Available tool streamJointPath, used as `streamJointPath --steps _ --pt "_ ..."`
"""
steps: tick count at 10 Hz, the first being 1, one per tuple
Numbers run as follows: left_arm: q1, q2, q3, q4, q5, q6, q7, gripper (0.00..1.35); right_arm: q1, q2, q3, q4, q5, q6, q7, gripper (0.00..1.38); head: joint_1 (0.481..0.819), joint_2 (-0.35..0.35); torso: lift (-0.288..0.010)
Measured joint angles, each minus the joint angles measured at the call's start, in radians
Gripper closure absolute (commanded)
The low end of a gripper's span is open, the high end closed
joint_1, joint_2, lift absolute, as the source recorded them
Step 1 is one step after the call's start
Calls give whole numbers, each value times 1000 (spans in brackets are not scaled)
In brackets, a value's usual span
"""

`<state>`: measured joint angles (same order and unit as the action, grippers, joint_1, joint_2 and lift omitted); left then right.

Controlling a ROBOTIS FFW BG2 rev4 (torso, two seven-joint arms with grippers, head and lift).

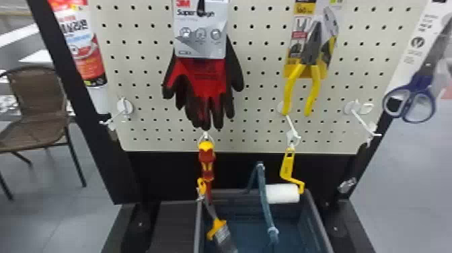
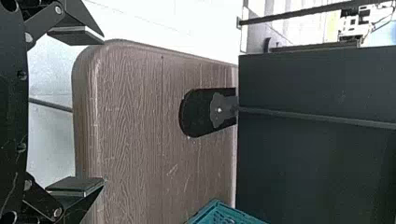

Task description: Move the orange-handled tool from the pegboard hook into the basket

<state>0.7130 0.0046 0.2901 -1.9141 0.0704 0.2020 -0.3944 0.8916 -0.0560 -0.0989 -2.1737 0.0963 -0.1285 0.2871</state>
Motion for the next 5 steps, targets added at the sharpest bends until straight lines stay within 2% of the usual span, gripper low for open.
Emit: streamJointPath --steps 1,2,5 --pt "11 0 -1 -13 4 6 4 225 4 33 -92 -37 98 9 42 101 549 0 -100" --pt "21 0 -4 -22 8 7 11 223 10 41 -119 -53 128 16 44 101 549 0 -100" --pt "28 0 -24 -24 28 8 28 223 26 44 -122 -94 145 40 19 101 549 0 -100"
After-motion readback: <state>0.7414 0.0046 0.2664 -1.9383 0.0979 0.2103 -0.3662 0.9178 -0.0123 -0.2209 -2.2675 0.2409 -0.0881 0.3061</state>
